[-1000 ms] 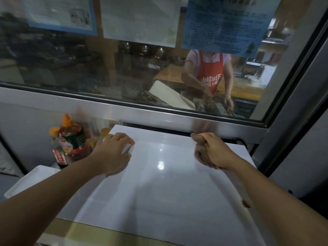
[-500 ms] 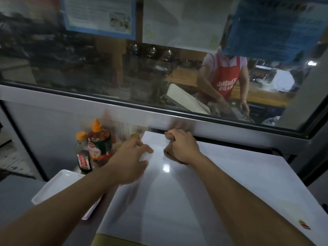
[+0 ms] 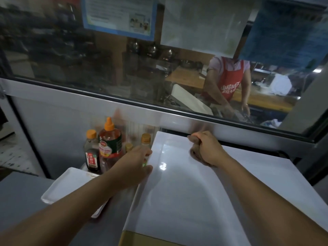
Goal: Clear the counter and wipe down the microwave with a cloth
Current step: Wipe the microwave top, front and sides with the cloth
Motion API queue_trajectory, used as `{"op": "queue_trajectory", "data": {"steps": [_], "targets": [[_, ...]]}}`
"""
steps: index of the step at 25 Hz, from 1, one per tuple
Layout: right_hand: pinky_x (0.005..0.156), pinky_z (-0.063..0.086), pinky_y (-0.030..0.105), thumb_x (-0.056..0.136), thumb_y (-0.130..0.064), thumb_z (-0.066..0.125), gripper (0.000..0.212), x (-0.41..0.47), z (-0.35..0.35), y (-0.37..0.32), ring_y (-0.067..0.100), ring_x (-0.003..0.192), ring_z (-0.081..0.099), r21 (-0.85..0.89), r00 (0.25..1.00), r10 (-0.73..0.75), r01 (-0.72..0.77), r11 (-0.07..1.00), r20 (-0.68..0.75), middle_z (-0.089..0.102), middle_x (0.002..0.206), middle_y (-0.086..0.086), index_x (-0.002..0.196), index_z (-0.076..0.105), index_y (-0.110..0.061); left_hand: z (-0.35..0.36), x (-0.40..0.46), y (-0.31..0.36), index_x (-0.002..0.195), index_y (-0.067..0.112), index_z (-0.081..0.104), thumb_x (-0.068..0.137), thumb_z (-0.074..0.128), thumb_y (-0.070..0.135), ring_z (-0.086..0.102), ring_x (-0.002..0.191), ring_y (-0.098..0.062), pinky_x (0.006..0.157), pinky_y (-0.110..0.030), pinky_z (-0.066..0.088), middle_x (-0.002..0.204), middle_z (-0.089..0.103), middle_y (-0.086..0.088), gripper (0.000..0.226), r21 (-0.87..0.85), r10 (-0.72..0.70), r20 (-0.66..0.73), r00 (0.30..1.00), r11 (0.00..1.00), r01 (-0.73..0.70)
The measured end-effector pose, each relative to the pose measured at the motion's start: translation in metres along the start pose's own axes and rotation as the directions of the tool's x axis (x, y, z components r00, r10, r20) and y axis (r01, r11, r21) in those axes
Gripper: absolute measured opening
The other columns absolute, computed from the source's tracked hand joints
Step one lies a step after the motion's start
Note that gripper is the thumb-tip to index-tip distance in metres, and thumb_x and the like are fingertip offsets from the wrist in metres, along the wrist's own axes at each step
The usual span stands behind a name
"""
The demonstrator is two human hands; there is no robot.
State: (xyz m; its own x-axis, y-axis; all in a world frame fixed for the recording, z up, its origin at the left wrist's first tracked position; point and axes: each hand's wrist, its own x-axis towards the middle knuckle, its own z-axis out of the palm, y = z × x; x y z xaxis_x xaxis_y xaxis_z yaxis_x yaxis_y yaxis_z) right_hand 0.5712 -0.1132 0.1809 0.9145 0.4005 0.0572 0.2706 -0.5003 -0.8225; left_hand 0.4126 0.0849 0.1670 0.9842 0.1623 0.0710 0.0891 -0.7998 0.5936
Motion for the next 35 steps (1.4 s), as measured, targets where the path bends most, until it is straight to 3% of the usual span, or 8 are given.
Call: {"op": "queue_trajectory", "data": {"steps": [2,5,8,13,17,21,26,35], "targets": [[0.055,0.049,0.034,0.092,-0.029,0.047,0.029,0.012,0.028,-0.014,0.010,0.047,0.056,-0.150,0.988,-0.152,0.152,0.977,0.010,0.058,0.053,-0.007,0.063,0.052,-0.026,0.001,-0.001,0.001,0.132,0.020,0.044,0.090,0.059,0.028,0.048,0.104,-0.009,0.090,-0.020,0.042,0.128,0.048,0.001,0.045,-0.018,0.008,-0.009,1.000,1.000,-0.009],[0.077,0.052,0.037,0.093,-0.016,0.044,0.017,0.023,0.063,-0.041,0.022,0.085,0.057,-0.366,0.954,-0.274,0.299,0.881,0.118,0.062,0.095,0.009,0.098,0.060,-0.019,0.000,0.000,0.000,0.132,0.020,0.044,0.090,0.058,0.028,0.046,0.101,-0.007,0.087,-0.020,0.038,0.127,0.049,0.002,0.046,-0.019,0.011,-0.017,1.000,1.000,-0.012],[0.055,0.048,0.023,0.096,-0.012,0.034,0.021,0.013,0.052,-0.036,0.016,0.074,0.057,-0.301,0.925,-0.337,0.377,0.876,0.177,0.059,0.089,0.010,0.106,0.053,-0.011,-0.003,-0.001,0.001,0.130,0.019,0.045,0.089,0.059,0.026,0.047,0.101,-0.008,0.087,-0.021,0.038,0.126,0.050,0.003,0.044,-0.039,-0.007,0.014,1.000,0.999,0.007],[0.102,0.029,0.030,0.097,-0.038,0.034,0.036,0.001,0.037,-0.010,0.018,0.117,0.032,-0.552,0.964,-0.212,0.265,0.791,0.158,0.035,0.133,0.003,0.122,0.053,-0.020,-0.004,-0.010,-0.002,0.125,0.020,0.050,0.089,0.060,0.024,0.052,0.100,-0.011,0.084,-0.021,0.039,0.120,0.056,0.004,0.038,-0.105,-0.034,0.066,0.997,0.994,0.041],[0.107,0.031,0.038,0.097,-0.029,0.039,0.038,0.017,0.072,-0.032,0.025,0.126,0.033,-0.574,0.957,-0.251,0.290,0.766,0.148,0.035,0.138,0.007,0.131,0.044,-0.014,-0.002,-0.013,0.000,0.128,0.019,0.049,0.090,0.059,0.023,0.048,0.098,-0.007,0.081,-0.014,0.038,0.122,0.054,0.005,0.039,-0.167,-0.041,0.040,0.998,0.985,0.047],[0.101,0.038,0.035,0.097,-0.019,0.039,0.035,0.040,0.081,-0.034,0.020,0.117,0.040,-0.542,0.931,-0.320,0.362,0.758,0.174,0.043,0.133,0.001,0.130,0.048,-0.021,-0.002,-0.016,0.002,0.127,0.019,0.050,0.091,0.056,0.021,0.052,0.085,-0.002,0.056,-0.001,0.039,0.116,0.052,0.006,0.036,-0.217,-0.040,0.034,0.999,0.975,0.046],[0.100,0.039,0.038,0.090,-0.008,0.039,0.039,0.042,0.081,-0.036,0.021,0.111,0.043,-0.491,0.872,-0.380,0.488,0.722,0.308,0.052,0.128,-0.008,0.113,0.063,-0.030,-0.003,-0.020,0.008,0.135,0.015,0.045,0.092,0.054,0.022,0.049,0.116,-0.018,0.091,-0.021,0.035,0.133,0.049,-0.003,0.044,-0.139,-0.062,0.044,0.997,0.988,0.067],[0.088,0.040,0.028,0.078,-0.014,0.034,0.032,-0.055,0.089,-0.061,0.011,0.090,0.048,-0.291,0.699,-0.479,0.681,0.672,0.530,0.060,0.090,-0.004,0.079,0.066,-0.019,-0.006,-0.065,0.004,0.085,0.011,0.055,0.087,0.056,0.023,0.053,0.066,-0.008,0.052,-0.013,0.039,0.081,0.061,-0.002,0.012,-0.032,-0.058,0.013,0.998,0.998,0.058]]}}
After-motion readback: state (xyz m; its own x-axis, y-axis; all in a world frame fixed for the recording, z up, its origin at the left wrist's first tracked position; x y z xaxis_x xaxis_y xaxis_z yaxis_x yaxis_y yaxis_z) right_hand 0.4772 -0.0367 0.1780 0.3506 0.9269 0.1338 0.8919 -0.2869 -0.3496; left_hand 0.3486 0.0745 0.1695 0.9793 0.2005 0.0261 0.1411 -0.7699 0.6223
